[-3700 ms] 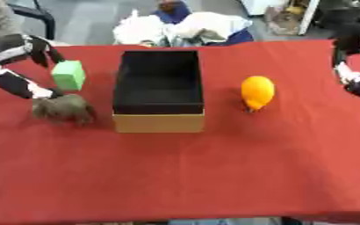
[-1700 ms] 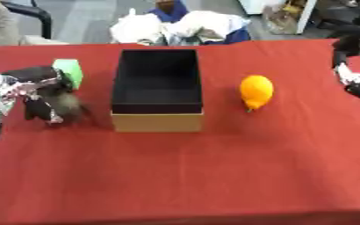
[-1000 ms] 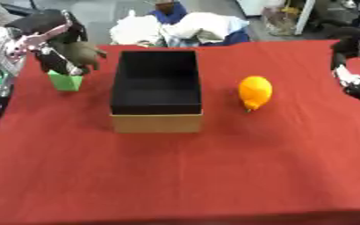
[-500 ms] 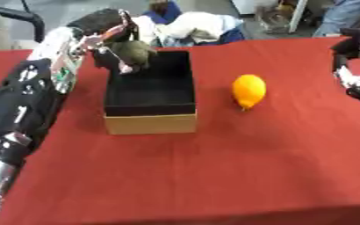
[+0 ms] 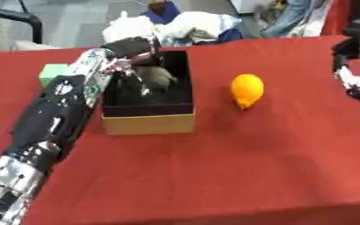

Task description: Pick up objects on the table and place them in the box.

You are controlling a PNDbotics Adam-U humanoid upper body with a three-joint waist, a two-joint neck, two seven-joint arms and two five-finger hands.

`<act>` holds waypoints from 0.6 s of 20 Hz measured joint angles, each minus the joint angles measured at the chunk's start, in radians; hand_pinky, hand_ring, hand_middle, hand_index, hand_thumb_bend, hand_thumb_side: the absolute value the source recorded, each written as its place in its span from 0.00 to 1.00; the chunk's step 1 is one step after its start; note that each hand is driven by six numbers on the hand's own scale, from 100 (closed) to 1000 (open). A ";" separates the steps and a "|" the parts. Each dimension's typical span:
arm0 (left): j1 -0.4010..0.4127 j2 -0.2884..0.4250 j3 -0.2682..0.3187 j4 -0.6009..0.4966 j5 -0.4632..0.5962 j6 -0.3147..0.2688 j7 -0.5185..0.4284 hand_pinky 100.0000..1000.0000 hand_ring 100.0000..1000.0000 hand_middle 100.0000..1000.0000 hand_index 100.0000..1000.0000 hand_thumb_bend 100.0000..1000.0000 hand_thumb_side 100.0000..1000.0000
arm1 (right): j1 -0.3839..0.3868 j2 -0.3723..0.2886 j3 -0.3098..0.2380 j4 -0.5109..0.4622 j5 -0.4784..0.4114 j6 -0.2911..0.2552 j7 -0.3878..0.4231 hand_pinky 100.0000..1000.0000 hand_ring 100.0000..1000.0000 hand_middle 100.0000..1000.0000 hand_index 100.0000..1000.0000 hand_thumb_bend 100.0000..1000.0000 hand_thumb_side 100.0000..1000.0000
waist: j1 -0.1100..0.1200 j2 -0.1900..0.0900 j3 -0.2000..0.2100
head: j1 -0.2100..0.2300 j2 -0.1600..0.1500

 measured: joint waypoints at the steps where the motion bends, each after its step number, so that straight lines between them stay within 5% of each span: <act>1: 0.002 0.000 -0.001 0.003 0.008 -0.007 -0.024 0.54 0.45 0.42 0.58 0.45 0.29 | 0.000 0.000 0.000 0.000 0.000 0.000 0.000 0.65 0.66 0.63 0.91 0.00 0.48 | 0.000 0.000 0.001 | 0.000 0.000; 5: 0.002 0.014 -0.001 -0.015 0.048 -0.021 -0.089 0.66 0.63 0.66 0.77 0.64 0.50 | 0.001 0.000 0.000 0.002 0.000 0.000 0.000 0.65 0.66 0.63 0.91 0.00 0.48 | 0.000 0.000 0.006 | -0.002 0.000; 8: -0.001 0.042 -0.001 -0.068 0.094 -0.017 -0.104 0.71 0.69 0.72 0.81 0.77 0.63 | 0.007 0.000 0.000 0.005 0.000 0.000 0.000 0.65 0.66 0.63 0.91 0.00 0.48 | 0.000 -0.001 0.011 | -0.005 0.000; 12: -0.010 0.095 0.006 -0.169 0.158 0.010 -0.099 0.72 0.70 0.73 0.82 0.79 0.57 | 0.009 0.000 -0.001 0.006 0.000 0.000 -0.001 0.65 0.66 0.63 0.91 0.00 0.48 | 0.000 -0.004 0.015 | -0.007 0.000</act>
